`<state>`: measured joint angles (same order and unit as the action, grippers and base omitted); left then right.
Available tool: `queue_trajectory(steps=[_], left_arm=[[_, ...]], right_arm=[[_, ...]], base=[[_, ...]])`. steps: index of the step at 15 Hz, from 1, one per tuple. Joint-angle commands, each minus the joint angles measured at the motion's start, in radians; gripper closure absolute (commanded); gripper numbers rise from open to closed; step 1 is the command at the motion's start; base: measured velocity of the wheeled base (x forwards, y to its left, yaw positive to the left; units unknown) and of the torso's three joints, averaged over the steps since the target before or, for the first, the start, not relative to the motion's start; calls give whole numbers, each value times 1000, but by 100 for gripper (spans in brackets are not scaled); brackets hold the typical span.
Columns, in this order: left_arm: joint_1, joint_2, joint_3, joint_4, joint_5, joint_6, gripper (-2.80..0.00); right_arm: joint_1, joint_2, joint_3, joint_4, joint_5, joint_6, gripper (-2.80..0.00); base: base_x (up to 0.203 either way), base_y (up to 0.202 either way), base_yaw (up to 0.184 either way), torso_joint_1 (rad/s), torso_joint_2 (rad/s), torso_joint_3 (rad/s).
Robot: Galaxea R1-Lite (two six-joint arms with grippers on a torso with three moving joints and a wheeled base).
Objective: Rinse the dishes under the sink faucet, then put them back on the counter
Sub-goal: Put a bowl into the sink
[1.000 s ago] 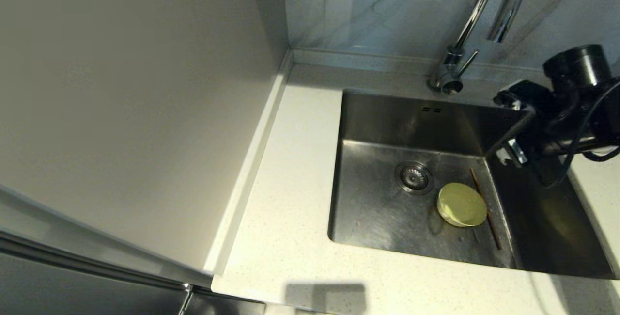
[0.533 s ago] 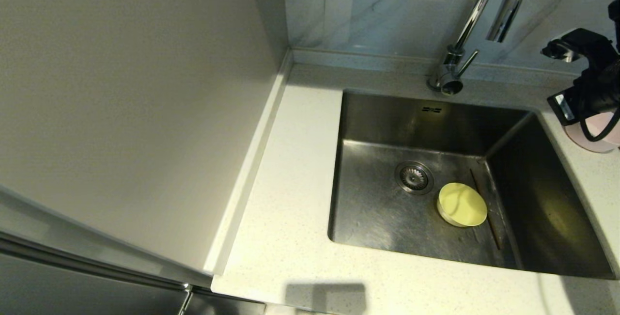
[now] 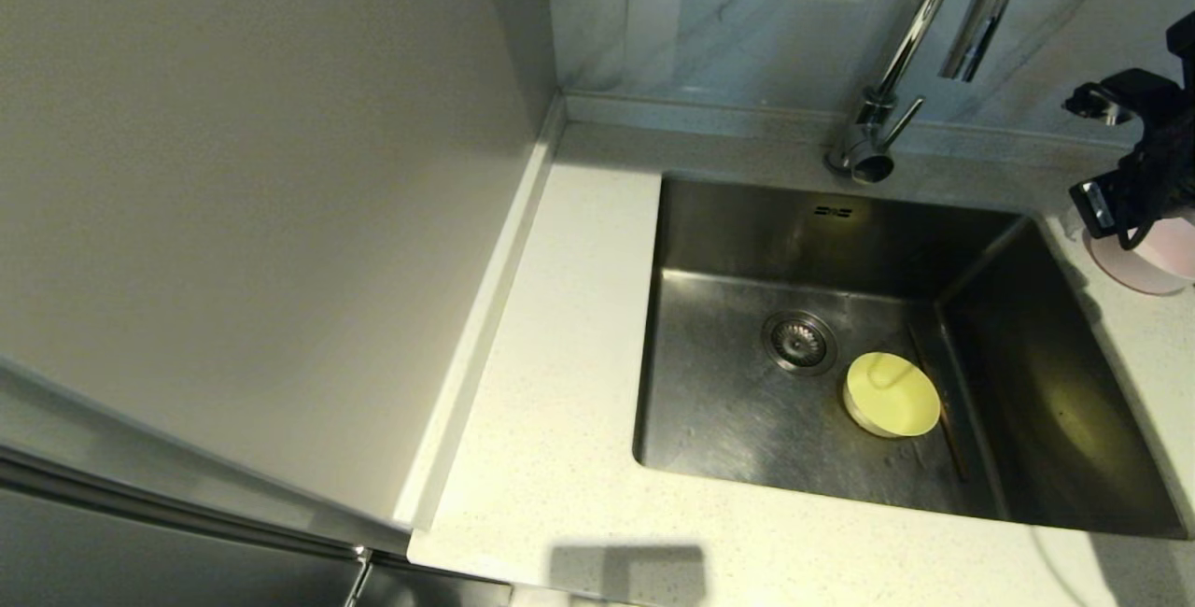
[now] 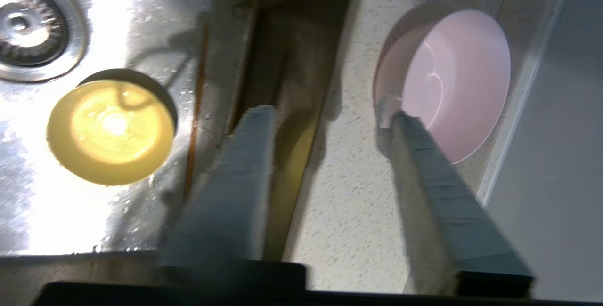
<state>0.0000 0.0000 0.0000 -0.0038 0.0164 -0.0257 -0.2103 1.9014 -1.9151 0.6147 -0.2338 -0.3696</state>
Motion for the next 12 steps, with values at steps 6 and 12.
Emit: queue_trajectory(steps=[6,12], left_arm=[[0,-3,0,-1,0,0,0],[0,-3,0,-1,0,0,0]], right_arm=[[-75,123,-59,-49,-1,0,-280],[-109,169,-61,-115,-11,-3,-280]], base=[[0,0,0,0,0,0],[0,0,0,0,0,0]])
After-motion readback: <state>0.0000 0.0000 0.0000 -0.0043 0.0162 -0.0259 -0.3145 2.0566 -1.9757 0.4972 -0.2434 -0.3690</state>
